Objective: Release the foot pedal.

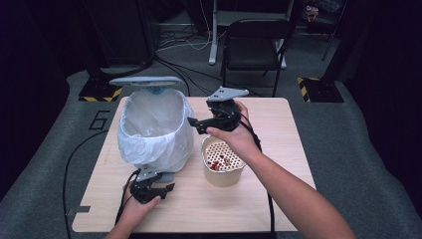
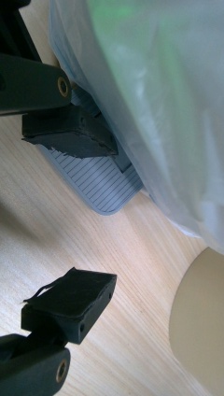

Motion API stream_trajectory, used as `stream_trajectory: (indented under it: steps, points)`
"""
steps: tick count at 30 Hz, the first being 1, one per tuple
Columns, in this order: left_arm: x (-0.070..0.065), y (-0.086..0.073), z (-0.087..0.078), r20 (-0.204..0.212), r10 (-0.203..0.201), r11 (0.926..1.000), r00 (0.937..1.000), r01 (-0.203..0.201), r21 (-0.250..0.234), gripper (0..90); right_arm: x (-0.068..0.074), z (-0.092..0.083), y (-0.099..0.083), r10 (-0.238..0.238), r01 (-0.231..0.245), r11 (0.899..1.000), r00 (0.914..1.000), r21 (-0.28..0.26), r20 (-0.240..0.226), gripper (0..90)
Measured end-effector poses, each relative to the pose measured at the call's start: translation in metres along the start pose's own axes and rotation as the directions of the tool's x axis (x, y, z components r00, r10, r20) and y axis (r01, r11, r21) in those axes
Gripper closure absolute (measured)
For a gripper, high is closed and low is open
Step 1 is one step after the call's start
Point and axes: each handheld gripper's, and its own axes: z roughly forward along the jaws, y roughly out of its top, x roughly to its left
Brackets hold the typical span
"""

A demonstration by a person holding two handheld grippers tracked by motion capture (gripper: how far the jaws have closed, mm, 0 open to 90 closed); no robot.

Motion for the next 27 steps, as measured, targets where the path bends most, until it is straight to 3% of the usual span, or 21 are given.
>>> stream_trajectory:
  steps: [3,6,8,13,18,19,21,23,26,27]
  points:
    - [0.001,0.001,-0.004,0.009,-0.07,0.9974,0.9975,0.07,-0.017,32.3,-0.01,-0.01,-0.008,0.001,-0.001,1.0,0.9996,0.007,0.03,14.9]
    - [0.003,0.003,-0.008,0.018,-0.081,0.9954,0.9966,0.081,-0.049,34.5,-0.018,-0.019,-0.018,0.016,-0.017,1.0,0.9981,0.013,0.06,16.4]
    - [0.001,0.004,-0.011,0.028,-0.123,0.9903,0.992,0.125,-0.061,36.9,-0.022,-0.025,-0.024,0.014,-0.015,1.0,0.997,0.016,0.077,16.6]
    - [0.001,0.004,-0.015,0.028,-0.112,0.9928,0.9933,0.113,-0.038,37.3,-0.028,-0.039,-0.036,0.014,-0.016,1.0,0.994,0.017,0.108,17.1]
    - [0.002,0.005,-0.023,0.038,-0.119,0.9924,0.9922,0.12,-0.028,37.2,-0.032,-0.051,-0.052,0.041,-0.046,0.998,0.9922,0.044,0.117,18.5]
    - [0.001,0.005,-0.024,0.036,-0.121,0.9916,0.992,0.122,-0.041,37.5,-0.033,-0.053,-0.056,0.038,-0.043,0.998,0.9919,0.047,0.121,18.8]
    - [0.008,0.006,-0.031,0.007,-0.053,0.9975,0.9986,0.053,-0.046,38.3,-0.034,-0.056,-0.063,0.045,-0.053,0.997,0.9908,0.054,0.128,19.4]
    - [0.011,0.006,-0.036,0.005,-0.053,0.9969,0.9986,0.054,-0.057,38.4,-0.035,-0.06,-0.073,0.045,-0.054,0.997,0.9887,0.06,0.143,20.0]
    - [0.013,0.006,-0.041,0.008,-0.117,0.9893,0.9931,0.117,-0.087,38.5,-0.037,-0.064,-0.084,0.044,-0.058,0.995,0.9853,0.079,0.165,20.7]
    - [0.015,0.006,-0.043,-0.006,-0.099,0.9907,0.995,0.098,-0.094,38.6,-0.038,-0.066,-0.088,0.055,-0.07,0.994,0.9837,0.081,0.171,20.8]
